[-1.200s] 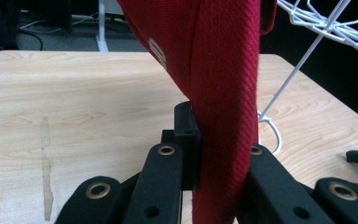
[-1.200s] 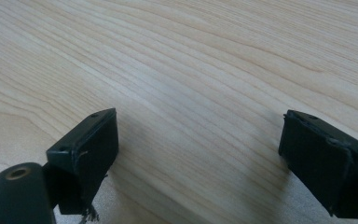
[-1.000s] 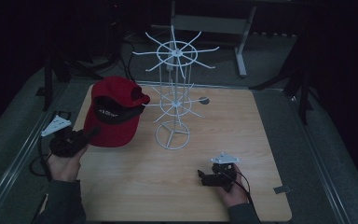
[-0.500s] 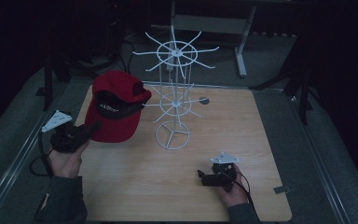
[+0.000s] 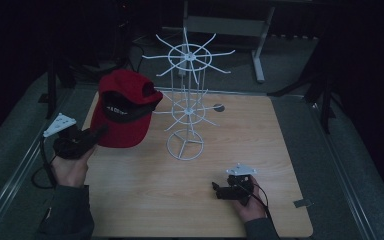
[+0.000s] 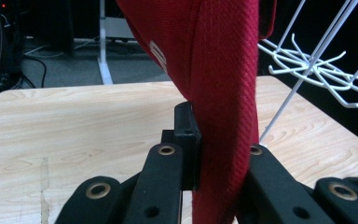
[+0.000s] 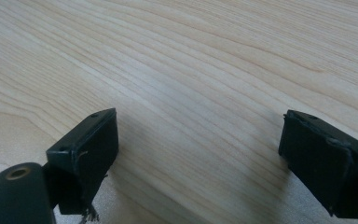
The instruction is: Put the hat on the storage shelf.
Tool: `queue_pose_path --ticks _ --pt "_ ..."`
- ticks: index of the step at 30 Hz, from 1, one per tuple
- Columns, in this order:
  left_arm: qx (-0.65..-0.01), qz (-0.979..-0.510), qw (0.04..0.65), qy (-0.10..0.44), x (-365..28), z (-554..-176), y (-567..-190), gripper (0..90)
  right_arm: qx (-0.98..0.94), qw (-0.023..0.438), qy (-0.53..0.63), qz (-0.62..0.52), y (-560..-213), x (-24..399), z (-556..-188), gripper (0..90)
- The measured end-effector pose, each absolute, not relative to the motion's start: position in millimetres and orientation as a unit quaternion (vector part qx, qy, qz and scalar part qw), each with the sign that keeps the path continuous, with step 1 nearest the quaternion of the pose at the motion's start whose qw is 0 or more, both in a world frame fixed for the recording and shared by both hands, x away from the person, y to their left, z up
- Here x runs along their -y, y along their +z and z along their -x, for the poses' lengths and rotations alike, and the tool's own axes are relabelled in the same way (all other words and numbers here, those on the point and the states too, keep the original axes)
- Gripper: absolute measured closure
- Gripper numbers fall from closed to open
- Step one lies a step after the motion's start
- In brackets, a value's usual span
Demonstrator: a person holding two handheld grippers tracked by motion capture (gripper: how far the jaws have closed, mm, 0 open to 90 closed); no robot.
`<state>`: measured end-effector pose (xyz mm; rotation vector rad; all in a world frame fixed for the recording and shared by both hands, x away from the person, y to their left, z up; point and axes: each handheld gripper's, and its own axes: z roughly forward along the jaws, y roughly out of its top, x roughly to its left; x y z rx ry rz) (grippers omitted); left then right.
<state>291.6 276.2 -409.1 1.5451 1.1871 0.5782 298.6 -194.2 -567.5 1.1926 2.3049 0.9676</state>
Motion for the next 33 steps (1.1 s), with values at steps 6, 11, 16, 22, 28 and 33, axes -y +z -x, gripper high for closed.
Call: queue_pose_path --ticks 6,11,16,22,28,33 --pt "-0.499 -0.64 0.53 0.247 -278 -294 -404 85.4 -0.818 0.185 0.343 -0.422 -567 194 -299 11.7" --pt "-0.498 -0.636 0.533 0.252 -278 -295 -399 85.4 -0.818 0.185 0.343 -0.423 -567 194 -299 11.7" --pt "-0.496 -0.633 0.537 0.256 -277 -297 -393 85.4 -0.818 0.186 0.343 -0.422 -567 194 -299 11.7" --pt "-0.494 -0.631 0.539 0.26 -277 -299 -387 85.4 -0.818 0.185 0.343 -0.422 -567 194 -299 11.7" --pt "-0.492 -0.63 0.541 0.262 -276 -301 -382 85.4 -0.819 0.185 0.343 -0.422 -567 194 -299 11.7" --pt "-0.491 -0.627 0.545 0.264 -275 -303 -377 85.4 -0.819 0.185 0.343 -0.422 -567 194 -299 11.7"
